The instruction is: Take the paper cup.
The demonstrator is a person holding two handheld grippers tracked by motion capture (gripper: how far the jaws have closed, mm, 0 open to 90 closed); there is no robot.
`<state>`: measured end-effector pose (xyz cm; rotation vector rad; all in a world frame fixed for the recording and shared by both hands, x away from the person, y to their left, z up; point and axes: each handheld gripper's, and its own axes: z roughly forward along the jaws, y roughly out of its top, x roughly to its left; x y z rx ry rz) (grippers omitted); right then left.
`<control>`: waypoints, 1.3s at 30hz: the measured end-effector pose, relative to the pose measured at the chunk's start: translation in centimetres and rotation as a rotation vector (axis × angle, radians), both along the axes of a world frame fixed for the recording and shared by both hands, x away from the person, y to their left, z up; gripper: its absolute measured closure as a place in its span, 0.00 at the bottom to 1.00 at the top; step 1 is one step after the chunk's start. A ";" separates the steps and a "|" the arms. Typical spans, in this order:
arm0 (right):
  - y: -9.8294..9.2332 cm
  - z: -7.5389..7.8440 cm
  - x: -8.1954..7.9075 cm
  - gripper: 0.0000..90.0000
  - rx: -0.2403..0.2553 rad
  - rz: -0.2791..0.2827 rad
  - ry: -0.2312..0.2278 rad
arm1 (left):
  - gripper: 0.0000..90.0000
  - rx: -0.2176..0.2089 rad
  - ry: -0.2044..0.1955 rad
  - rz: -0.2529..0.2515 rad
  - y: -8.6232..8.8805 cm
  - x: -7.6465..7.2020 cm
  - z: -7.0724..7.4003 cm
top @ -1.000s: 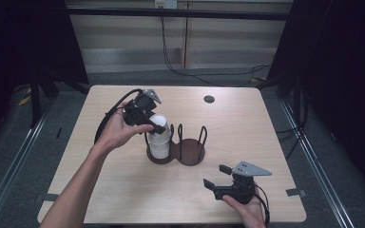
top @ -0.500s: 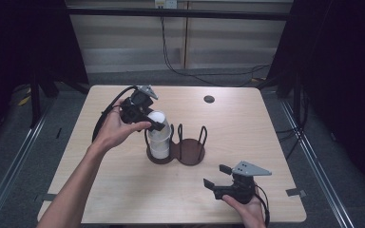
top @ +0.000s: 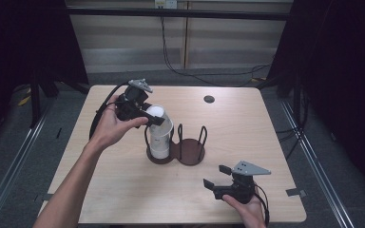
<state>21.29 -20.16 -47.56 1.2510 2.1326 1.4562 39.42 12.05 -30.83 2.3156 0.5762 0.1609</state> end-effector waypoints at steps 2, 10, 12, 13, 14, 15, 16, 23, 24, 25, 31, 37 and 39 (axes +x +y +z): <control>0.0 0.0 0.0 0.17 -0.001 -0.004 -0.001 | 0.41 -0.023 0.001 0.006 0.1 -0.1 0.1; 0.0 0.0 0.0 0.17 -0.004 -0.002 0.000 | 0.41 -0.037 -0.021 0.013 0.5 -0.3 0.6; 0.1 0.0 0.0 0.17 -0.004 -0.002 0.000 | 0.41 -0.053 -0.021 0.021 0.6 -0.4 0.7; 0.0 0.0 0.0 0.17 -0.006 -0.002 -0.002 | 0.41 -0.060 -0.024 0.024 0.6 -0.5 0.8; 0.0 0.0 0.0 0.17 -0.006 -0.002 -0.003 | 0.41 -0.062 -0.025 0.022 0.7 -0.5 0.8; 0.0 0.0 0.0 0.17 -0.005 -0.003 -0.003 | 0.41 -0.065 -0.024 0.016 0.7 -0.5 0.9; 0.0 0.0 0.0 0.17 -0.004 -0.004 -0.003 | 0.41 -0.068 -0.029 0.023 0.8 -0.6 1.0; 0.0 0.0 -0.1 0.17 -0.004 -0.004 -0.006 | 0.41 -0.109 -0.057 0.014 1.3 -1.5 1.8; 0.0 0.0 0.0 0.17 -0.004 -0.004 -0.006 | 0.41 -0.115 -0.059 0.009 1.4 -1.7 1.9; 0.0 0.0 0.0 0.17 -0.004 -0.003 -0.006 | 0.41 -0.119 -0.060 0.002 1.5 -1.8 2.0; 0.1 0.0 -0.1 0.17 0.001 -0.001 -0.007 | 0.41 -0.158 -0.047 -0.011 2.1 -2.7 1.8; -0.1 0.2 -0.2 0.15 0.015 0.018 -0.027 | 0.41 -0.171 -0.052 -0.031 2.4 -3.9 1.6; -0.1 0.3 -0.2 0.15 0.015 0.012 -0.025 | 0.41 -0.174 -0.045 -0.047 2.6 -4.2 1.6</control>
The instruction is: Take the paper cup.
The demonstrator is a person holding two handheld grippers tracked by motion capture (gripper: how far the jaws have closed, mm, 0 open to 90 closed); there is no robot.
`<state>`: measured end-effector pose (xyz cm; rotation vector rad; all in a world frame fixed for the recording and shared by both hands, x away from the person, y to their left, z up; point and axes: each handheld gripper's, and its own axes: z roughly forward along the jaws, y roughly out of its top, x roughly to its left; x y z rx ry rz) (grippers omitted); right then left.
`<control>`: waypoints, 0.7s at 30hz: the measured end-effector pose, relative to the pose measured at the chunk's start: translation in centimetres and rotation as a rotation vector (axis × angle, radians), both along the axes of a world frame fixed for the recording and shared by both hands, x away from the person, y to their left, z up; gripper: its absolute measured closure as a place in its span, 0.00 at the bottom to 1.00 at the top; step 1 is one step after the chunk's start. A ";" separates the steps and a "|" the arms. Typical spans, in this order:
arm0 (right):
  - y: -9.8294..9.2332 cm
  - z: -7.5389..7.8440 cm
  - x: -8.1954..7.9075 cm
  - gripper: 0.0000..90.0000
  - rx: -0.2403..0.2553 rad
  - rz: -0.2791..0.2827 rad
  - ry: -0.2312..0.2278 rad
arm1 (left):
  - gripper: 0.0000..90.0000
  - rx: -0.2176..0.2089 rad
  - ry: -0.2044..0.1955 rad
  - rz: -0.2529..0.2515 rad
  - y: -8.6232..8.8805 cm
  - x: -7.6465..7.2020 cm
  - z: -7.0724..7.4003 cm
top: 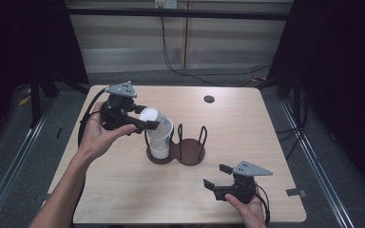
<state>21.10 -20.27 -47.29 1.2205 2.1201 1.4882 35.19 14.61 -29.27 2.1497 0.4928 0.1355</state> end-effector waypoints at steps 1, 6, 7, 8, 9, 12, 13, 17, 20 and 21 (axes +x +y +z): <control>0.0 0.0 0.0 0.15 0.002 0.002 -0.005 | 0.41 0.005 0.001 -0.009 0.0 -0.2 0.0; 0.0 0.1 -0.1 0.15 0.002 0.012 -0.010 | 0.41 -0.023 0.007 -0.039 0.0 -1.3 -0.7; 0.0 0.2 -0.1 0.15 0.001 0.014 -0.012 | 0.41 -0.018 0.006 -0.048 0.0 -1.5 -0.9; -0.1 0.2 -0.1 0.15 -0.002 0.017 -0.017 | 0.41 -0.022 0.010 -0.049 0.1 -1.7 -1.0; -0.1 0.3 -0.2 0.15 0.007 0.014 -0.016 | 0.41 -0.030 0.011 -0.050 0.1 -1.8 -1.2; -0.2 0.3 -0.2 0.15 0.011 0.016 -0.015 | 0.41 -0.044 0.026 -0.050 0.2 -2.1 -1.9; -0.2 0.4 -0.2 0.15 0.014 0.016 -0.020 | 0.41 -0.049 0.031 -0.048 0.1 -2.1 -2.2; -0.1 0.7 -0.3 0.15 0.014 0.026 -0.021 | 0.41 -0.054 0.050 -0.049 0.2 -2.3 -3.6; 0.2 0.7 -0.3 0.15 0.015 0.046 -0.022 | 0.41 -0.061 0.064 -0.064 0.1 -2.7 -4.4; 0.3 0.7 -0.3 0.15 0.014 0.050 -0.023 | 0.41 -0.067 0.067 -0.070 0.1 -2.8 -4.7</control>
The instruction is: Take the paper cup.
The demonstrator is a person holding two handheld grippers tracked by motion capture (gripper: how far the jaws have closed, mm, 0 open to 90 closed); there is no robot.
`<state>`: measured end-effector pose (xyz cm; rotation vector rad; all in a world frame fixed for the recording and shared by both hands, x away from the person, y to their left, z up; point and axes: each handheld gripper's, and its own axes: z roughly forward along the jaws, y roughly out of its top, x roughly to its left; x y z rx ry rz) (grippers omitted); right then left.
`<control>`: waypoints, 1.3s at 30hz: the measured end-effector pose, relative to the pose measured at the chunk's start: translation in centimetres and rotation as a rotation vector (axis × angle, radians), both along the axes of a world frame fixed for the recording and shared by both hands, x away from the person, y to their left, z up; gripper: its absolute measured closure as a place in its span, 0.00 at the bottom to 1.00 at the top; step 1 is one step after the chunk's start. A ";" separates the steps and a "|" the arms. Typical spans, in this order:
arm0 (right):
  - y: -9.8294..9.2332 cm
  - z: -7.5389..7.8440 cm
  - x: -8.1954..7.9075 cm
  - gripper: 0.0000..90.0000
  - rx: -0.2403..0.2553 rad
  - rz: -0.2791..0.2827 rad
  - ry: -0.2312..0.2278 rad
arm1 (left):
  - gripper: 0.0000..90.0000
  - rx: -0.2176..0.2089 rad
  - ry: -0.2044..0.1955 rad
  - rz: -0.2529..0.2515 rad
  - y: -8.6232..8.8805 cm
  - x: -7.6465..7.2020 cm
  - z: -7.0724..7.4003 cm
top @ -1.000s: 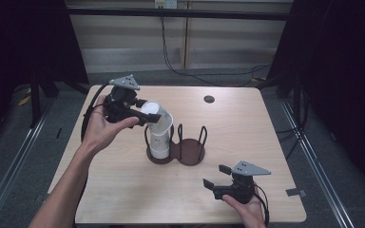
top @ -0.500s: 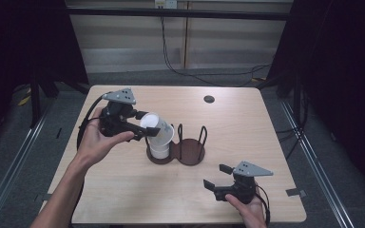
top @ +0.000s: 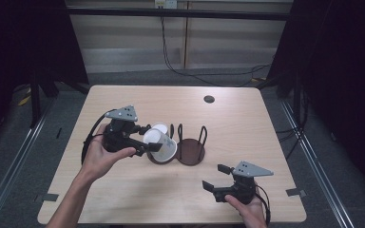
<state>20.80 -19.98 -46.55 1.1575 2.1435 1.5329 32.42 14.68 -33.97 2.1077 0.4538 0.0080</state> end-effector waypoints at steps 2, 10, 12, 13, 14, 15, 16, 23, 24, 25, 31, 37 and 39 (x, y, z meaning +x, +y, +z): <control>0.2 0.1 0.1 0.15 0.004 0.014 -0.005 | 0.41 -0.005 0.009 -0.010 0.0 -0.2 -0.4; 0.6 1.7 0.6 0.15 0.016 0.054 -0.027 | 0.41 -0.012 0.015 -0.021 0.3 -0.9 -1.5; 0.7 2.1 0.8 0.15 0.018 0.061 -0.035 | 0.41 -0.014 0.022 -0.022 0.2 -1.0 -1.8; 0.9 2.4 0.9 0.16 0.020 0.065 -0.040 | 0.41 -0.015 0.027 -0.027 0.2 -1.0 -2.1; 1.1 2.7 1.1 0.17 0.023 0.071 -0.045 | 0.41 -0.015 0.031 -0.030 0.1 -1.0 -2.3; 1.2 2.8 1.2 0.18 0.025 0.078 -0.050 | 0.41 -0.012 0.032 -0.032 0.0 -1.1 -2.5; 1.5 3.0 1.4 0.18 0.022 0.089 -0.055 | 0.41 -0.015 0.038 -0.036 -0.2 -1.1 -2.8; 3.6 4.4 2.4 0.16 0.014 0.148 -0.088 | 0.41 -0.014 0.062 -0.042 -0.6 -1.4 -3.8; 3.8 4.5 2.5 0.16 0.014 0.159 -0.090 | 0.41 -0.020 0.066 -0.045 -0.6 -1.4 -3.8; 3.9 4.6 2.6 0.16 0.018 0.166 -0.093 | 0.41 -0.026 0.067 -0.047 -0.7 -1.5 -3.8; 5.2 4.9 3.1 0.15 0.035 0.225 -0.092 | 0.41 -0.036 0.064 -0.066 -0.6 -1.8 -3.6; 6.3 4.9 3.2 0.15 0.029 0.269 -0.102 | 0.41 -0.056 0.086 -0.084 -0.4 -1.9 -3.7; 6.7 4.8 3.5 0.15 0.029 0.279 -0.096 | 0.41 -0.062 0.089 -0.092 -0.5 -1.9 -3.7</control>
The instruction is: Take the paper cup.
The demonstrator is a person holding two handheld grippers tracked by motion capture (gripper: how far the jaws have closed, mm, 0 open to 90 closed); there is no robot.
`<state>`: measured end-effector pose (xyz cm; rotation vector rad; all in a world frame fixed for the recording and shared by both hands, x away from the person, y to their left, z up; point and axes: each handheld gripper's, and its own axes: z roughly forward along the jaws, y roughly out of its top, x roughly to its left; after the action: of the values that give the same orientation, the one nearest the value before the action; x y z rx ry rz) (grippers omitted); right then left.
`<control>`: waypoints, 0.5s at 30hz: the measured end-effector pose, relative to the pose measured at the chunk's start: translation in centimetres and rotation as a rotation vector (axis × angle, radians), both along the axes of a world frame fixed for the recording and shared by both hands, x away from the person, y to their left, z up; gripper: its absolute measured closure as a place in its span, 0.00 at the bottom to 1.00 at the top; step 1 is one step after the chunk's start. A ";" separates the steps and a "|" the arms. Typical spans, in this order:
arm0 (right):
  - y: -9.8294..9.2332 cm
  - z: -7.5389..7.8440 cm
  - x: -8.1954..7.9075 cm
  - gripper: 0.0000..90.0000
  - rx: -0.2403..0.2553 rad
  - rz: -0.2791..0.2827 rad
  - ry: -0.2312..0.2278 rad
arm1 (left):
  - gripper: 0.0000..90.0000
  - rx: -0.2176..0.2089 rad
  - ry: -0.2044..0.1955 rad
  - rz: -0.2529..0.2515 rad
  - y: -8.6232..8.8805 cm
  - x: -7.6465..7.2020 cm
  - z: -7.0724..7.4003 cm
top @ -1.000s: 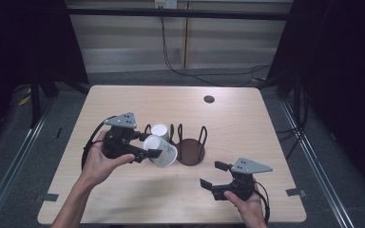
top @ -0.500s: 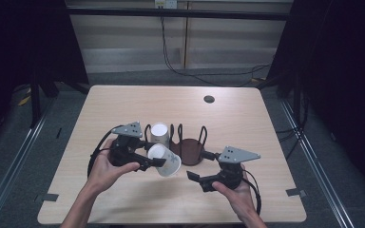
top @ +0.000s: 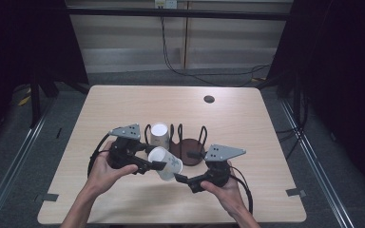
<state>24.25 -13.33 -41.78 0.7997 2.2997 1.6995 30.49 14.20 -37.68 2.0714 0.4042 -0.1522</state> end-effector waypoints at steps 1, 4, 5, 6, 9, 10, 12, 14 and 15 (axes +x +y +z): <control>0.2 -0.2 0.1 0.15 0.002 0.008 0.004 | 0.41 -0.002 0.003 -0.003 0.0 0.0 0.0; 0.6 -0.5 0.2 0.15 -0.001 0.031 0.016 | 0.41 0.003 0.003 -0.012 0.0 -0.1 0.0; 0.7 -0.6 0.2 0.15 0.004 0.037 0.014 | 0.41 0.005 0.003 -0.017 0.0 -0.1 0.0; 0.8 -0.7 0.2 0.15 0.005 0.037 0.014 | 0.41 -0.001 0.005 -0.024 0.0 -0.1 0.0; 1.0 -1.1 0.3 0.16 0.003 0.041 0.012 | 0.41 -0.007 0.018 -0.031 0.0 -0.1 0.0; 1.1 -1.1 0.4 0.16 0.000 0.046 0.013 | 0.41 -0.007 0.022 -0.033 -0.1 -0.1 -0.1; 1.3 -1.4 0.6 0.16 -0.009 0.051 0.023 | 0.41 -0.006 0.033 -0.042 -0.4 -0.1 -0.3; 1.6 -1.6 0.7 0.16 -0.014 0.062 0.026 | 0.41 0.002 0.032 -0.050 -0.6 -0.1 -0.4; 1.7 -1.7 0.7 0.17 -0.014 0.068 0.028 | 0.41 0.003 0.030 -0.051 -0.7 -0.1 -0.4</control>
<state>24.95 -11.63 -43.48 0.7556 2.3802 1.7084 30.35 13.50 -38.06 2.0857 0.3696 -0.2133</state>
